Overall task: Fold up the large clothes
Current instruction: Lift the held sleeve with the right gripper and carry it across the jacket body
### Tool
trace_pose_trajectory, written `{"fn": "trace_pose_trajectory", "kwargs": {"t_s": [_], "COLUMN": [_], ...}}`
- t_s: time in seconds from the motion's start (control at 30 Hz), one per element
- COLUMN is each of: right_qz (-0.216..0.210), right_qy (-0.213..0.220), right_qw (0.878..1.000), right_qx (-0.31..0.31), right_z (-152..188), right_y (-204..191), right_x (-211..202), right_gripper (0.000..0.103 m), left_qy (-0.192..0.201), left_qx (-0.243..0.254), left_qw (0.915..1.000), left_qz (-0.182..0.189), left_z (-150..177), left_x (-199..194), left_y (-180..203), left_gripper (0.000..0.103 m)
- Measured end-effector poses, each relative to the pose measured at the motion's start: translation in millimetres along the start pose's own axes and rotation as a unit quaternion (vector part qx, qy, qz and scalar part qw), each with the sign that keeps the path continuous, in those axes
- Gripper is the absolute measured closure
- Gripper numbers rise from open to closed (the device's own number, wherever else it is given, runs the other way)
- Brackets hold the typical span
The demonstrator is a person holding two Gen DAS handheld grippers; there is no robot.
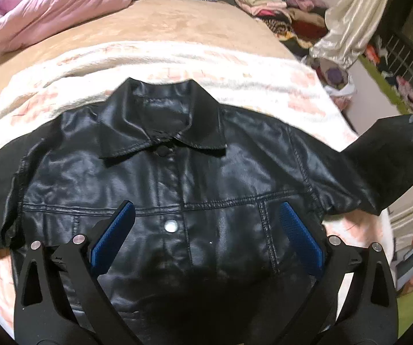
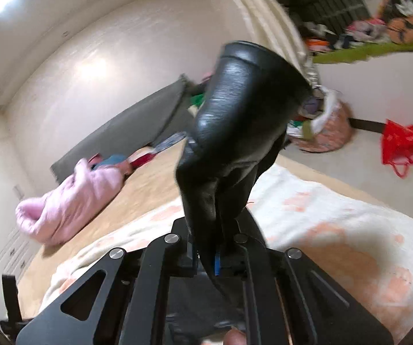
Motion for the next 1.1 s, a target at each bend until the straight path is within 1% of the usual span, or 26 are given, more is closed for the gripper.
{"fn": "trace_pose_trajectory", "kwargs": {"t_s": [0.17,0.27,0.33,0.43,0.5,0.57,0.63,0.67,0.87,1.03,1.1], "right_qz": [-0.023,-0.046,-0.053,-0.084,-0.104,-0.126,-0.138,-0.149,-0.193,-0.215,-0.224], "right_qy": [0.013,0.019,0.017,0.016,0.011,0.007,0.004,-0.001,-0.027,-0.056,-0.065], "right_qw": [0.998,0.996,0.994,0.989,0.986,0.981,0.977,0.974,0.961,0.948,0.943], "right_qx": [-0.054,-0.075,-0.092,-0.117,-0.133,-0.149,-0.162,-0.168,-0.196,-0.228,-0.236], "right_z": [-14,-15,-20,-22,-17,-11,-4,3,41,80,95], "right_y": [-62,-99,-116,-156,-177,-201,-220,-234,-288,-333,-346], "right_x": [-5,-11,-4,1,3,7,8,8,13,22,18], "right_gripper": [0.097,0.097,0.097,0.097,0.097,0.097,0.097,0.097,0.097,0.097,0.097], "left_qy": [0.013,0.023,0.027,0.036,0.041,0.039,0.039,0.040,0.056,0.071,0.071], "left_qx": [-0.023,-0.033,-0.049,-0.062,-0.067,-0.073,-0.081,-0.083,-0.110,-0.143,-0.160], "left_qw": [0.9992,0.9986,0.9974,0.9962,0.9958,0.9950,0.9937,0.9933,0.9882,0.9802,0.9742], "left_qz": [0.031,0.035,0.045,0.049,0.048,0.057,0.067,0.070,0.090,0.117,0.143], "left_z": [-13,-20,-23,-26,-27,-28,-28,-28,-32,-32,-31], "left_x": [-24,-36,-43,-55,-60,-64,-69,-71,-88,-98,-100], "left_y": [-18,-31,-42,-58,-67,-74,-83,-86,-113,-136,-143], "left_gripper": [0.009,0.009,0.009,0.009,0.009,0.009,0.009,0.009,0.009,0.009,0.009]}}
Point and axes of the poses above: each gripper's, at about its wrist camera, not at the fingertips, and x roughly the way its jaws point, y to its right, z to its underside, the point moved 10 cm from there along x, roughly the way its jaws point, and after that the axes turned 9 degrees about -x, right-handed, at the moved point
